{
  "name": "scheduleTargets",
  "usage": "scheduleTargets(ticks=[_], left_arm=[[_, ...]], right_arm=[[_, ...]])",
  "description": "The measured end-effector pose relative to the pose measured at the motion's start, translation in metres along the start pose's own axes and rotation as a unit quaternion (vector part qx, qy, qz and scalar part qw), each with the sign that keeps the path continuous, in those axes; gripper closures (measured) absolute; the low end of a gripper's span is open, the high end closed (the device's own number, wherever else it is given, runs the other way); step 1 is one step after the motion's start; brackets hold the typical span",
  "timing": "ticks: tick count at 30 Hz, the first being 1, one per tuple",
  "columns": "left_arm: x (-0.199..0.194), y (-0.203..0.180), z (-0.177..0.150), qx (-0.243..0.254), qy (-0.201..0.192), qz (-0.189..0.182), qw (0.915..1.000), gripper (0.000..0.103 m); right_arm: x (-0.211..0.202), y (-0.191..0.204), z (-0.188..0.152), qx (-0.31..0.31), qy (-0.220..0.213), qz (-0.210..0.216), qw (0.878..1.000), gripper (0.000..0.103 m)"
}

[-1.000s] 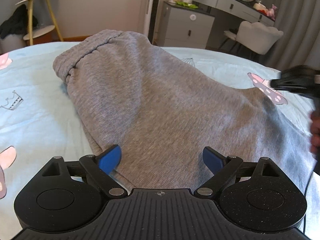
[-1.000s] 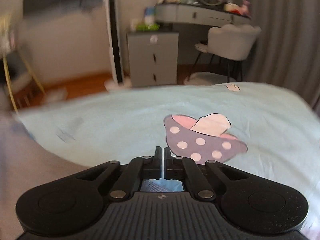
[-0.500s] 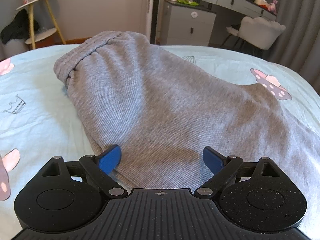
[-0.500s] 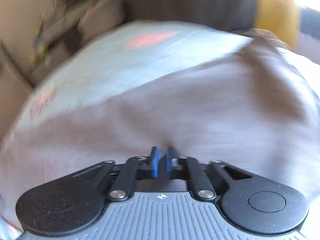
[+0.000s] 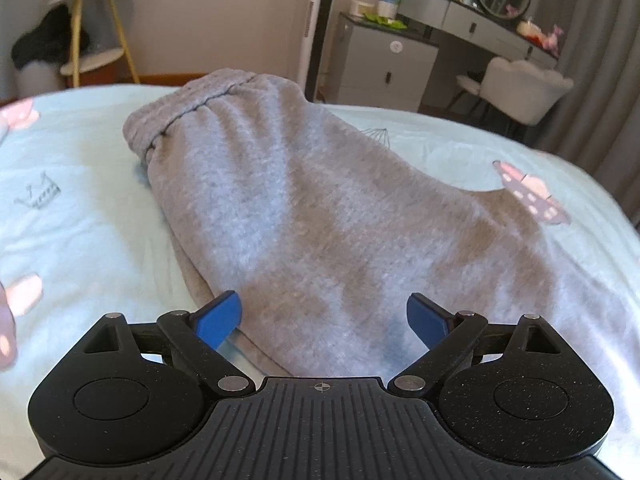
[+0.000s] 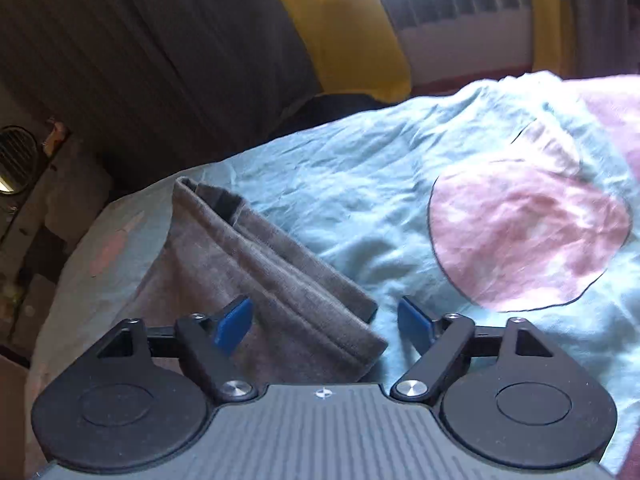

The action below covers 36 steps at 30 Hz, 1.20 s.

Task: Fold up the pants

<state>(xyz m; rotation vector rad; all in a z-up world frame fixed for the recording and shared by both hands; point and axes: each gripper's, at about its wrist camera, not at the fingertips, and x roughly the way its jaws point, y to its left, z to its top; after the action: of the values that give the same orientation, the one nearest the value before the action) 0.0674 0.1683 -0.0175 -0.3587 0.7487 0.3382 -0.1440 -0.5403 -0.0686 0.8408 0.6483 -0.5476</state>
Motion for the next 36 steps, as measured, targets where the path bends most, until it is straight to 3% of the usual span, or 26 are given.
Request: scheduleTargets(ticks=[2, 4, 5, 6, 7, 10, 11, 12, 14, 16, 17, 23, 25, 27, 30, 33, 36], left_arm=[[-0.001, 0.002, -0.001, -0.014, 0.001, -0.008, 0.9999, 0.008], [-0.002, 0.002, -0.002, -0.018, 0.001, -0.013, 0.9998, 0.008], [-0.003, 0.0, -0.003, -0.018, -0.001, -0.015, 0.9997, 0.008], [-0.003, -0.001, -0.004, -0.017, -0.003, -0.017, 0.9997, 0.008], [-0.004, -0.002, -0.005, -0.016, -0.004, -0.021, 0.9996, 0.008], [-0.003, -0.006, -0.006, -0.011, -0.005, -0.026, 0.9996, 0.008], [-0.003, -0.007, -0.006, -0.009, -0.005, -0.025, 0.9996, 0.008], [-0.003, -0.008, -0.007, -0.008, -0.005, -0.024, 0.9997, 0.008], [-0.003, -0.008, -0.007, -0.007, -0.006, -0.027, 0.9996, 0.008], [-0.004, -0.008, -0.007, -0.01, -0.007, -0.028, 0.9995, 0.008], [-0.005, -0.007, -0.007, -0.012, -0.008, -0.03, 0.9995, 0.008], [-0.006, -0.007, -0.009, -0.016, -0.013, -0.034, 0.9992, 0.008], [-0.007, -0.009, -0.009, -0.011, -0.015, -0.038, 0.9991, 0.008], [-0.011, -0.012, -0.01, -0.003, -0.023, -0.042, 0.9989, 0.008], [-0.028, -0.025, -0.018, 0.007, -0.046, -0.061, 0.9971, 0.008], [-0.042, -0.054, -0.032, 0.07, -0.065, -0.102, 0.9902, 0.007], [-0.042, -0.077, -0.044, 0.115, -0.06, -0.158, 0.9788, 0.007]], right_arm=[[0.003, -0.002, -0.002, 0.0, 0.012, 0.017, 1.0, 0.012], [-0.001, -0.002, -0.001, -0.005, 0.01, 0.023, 1.0, 0.024], [-0.004, -0.001, 0.0, -0.011, 0.006, 0.032, 0.999, 0.054], [-0.001, 0.001, 0.005, -0.011, 0.004, 0.04, 0.999, 0.075], [-0.003, 0.0, 0.007, -0.001, 0.003, 0.054, 0.999, 0.077], [-0.011, 0.001, 0.012, 0.029, -0.02, 0.111, 0.993, 0.071], [-0.008, 0.002, 0.015, 0.032, -0.027, 0.111, 0.993, 0.046], [-0.005, 0.001, 0.014, 0.037, -0.026, 0.097, 0.994, 0.028], [0.007, -0.001, 0.01, 0.044, -0.011, 0.076, 0.996, 0.032], [0.01, 0.002, 0.008, 0.045, -0.017, 0.071, 0.996, 0.059], [0.009, 0.005, 0.009, 0.045, -0.02, 0.073, 0.996, 0.078], [-0.015, 0.032, 0.01, 0.002, -0.06, 0.113, 0.992, 0.083], [-0.015, 0.037, 0.011, -0.008, -0.054, 0.079, 0.995, 0.083], [-0.006, 0.042, 0.012, -0.021, -0.04, 0.015, 0.999, 0.083], [-0.015, 0.063, 0.009, -0.044, -0.057, 0.003, 0.997, 0.084], [-0.033, 0.114, 0.006, -0.097, -0.083, 0.041, 0.991, 0.084], [-0.036, 0.185, -0.008, -0.178, -0.075, 0.103, 0.976, 0.085]])
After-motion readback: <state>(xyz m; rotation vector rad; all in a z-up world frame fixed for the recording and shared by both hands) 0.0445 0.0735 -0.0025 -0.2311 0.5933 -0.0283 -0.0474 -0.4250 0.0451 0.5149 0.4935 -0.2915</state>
